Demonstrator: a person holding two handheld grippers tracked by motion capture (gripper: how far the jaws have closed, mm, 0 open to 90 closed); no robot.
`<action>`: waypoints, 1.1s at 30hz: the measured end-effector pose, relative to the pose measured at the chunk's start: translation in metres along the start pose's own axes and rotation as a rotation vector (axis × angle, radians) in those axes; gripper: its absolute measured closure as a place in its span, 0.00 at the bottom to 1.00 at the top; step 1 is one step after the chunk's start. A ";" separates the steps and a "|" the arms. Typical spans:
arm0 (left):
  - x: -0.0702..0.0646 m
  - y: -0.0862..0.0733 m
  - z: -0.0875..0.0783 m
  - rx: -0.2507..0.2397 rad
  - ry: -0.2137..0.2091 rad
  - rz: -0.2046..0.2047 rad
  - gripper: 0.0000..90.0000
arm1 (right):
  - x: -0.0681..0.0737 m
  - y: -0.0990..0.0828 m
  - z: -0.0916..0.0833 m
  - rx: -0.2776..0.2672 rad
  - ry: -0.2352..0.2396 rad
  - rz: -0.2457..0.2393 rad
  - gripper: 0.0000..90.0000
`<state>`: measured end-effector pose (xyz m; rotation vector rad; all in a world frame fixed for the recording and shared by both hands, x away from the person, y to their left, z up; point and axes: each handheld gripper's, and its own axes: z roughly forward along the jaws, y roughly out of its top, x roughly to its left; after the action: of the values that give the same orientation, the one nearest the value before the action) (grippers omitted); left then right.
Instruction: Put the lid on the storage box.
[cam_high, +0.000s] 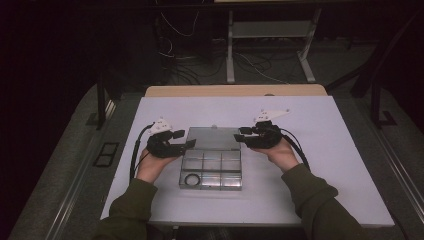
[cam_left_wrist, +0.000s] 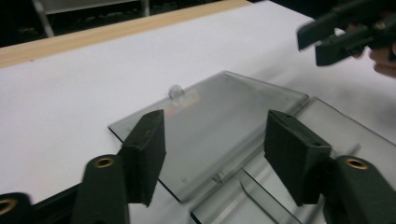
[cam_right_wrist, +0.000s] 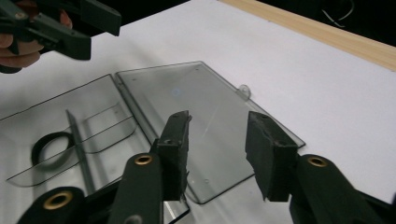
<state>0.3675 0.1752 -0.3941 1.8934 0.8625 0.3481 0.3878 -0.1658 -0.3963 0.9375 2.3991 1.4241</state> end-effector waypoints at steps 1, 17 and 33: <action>0.002 0.002 0.002 0.005 0.004 -0.005 0.47 | -0.002 -0.001 0.000 0.000 0.001 0.003 0.68; 0.039 0.004 0.027 0.074 0.113 -0.040 0.90 | -0.019 -0.015 0.013 0.033 -0.025 0.028 0.91; 0.054 -0.016 0.041 0.206 0.114 -0.094 0.98 | -0.026 -0.034 0.030 0.119 -0.066 0.052 0.98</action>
<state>0.4222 0.1896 -0.4340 2.0281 1.0961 0.3223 0.4076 -0.1718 -0.4443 1.0643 2.4506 1.2583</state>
